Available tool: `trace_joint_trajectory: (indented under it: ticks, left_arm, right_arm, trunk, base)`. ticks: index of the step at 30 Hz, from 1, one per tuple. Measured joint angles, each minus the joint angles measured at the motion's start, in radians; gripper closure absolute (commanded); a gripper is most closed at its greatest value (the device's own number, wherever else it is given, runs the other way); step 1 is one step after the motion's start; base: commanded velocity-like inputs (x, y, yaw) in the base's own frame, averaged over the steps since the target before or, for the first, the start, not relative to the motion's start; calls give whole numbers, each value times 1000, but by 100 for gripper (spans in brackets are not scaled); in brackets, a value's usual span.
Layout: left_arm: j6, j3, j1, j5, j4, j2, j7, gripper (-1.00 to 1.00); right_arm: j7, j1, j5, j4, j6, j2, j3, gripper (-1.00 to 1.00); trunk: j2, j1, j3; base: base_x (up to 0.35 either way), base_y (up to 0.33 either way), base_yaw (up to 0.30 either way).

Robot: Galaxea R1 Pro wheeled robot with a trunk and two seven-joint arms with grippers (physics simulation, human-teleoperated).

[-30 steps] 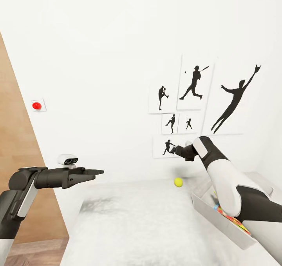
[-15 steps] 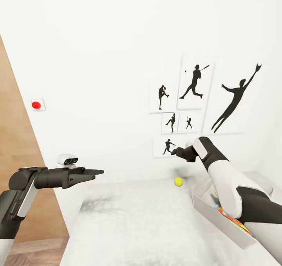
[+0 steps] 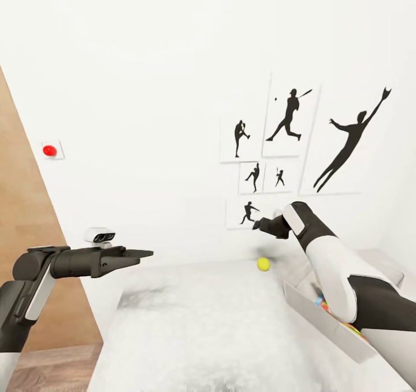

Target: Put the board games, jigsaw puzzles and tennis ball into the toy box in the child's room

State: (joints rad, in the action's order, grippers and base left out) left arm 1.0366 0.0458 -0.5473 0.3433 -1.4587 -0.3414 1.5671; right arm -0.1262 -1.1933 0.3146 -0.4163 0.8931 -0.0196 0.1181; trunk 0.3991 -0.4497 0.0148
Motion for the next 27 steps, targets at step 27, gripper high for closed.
trace_joint_trajectory:
  ticks: [27]
  left_arm:
    - [0,-5,2,5,1,5,0,-100]
  right_arm:
    - [-2,-2,-68,1,-79,-13,-9,-100]
  trunk:
    - [-2,0,-43]
  base:
    - [0,0,0]
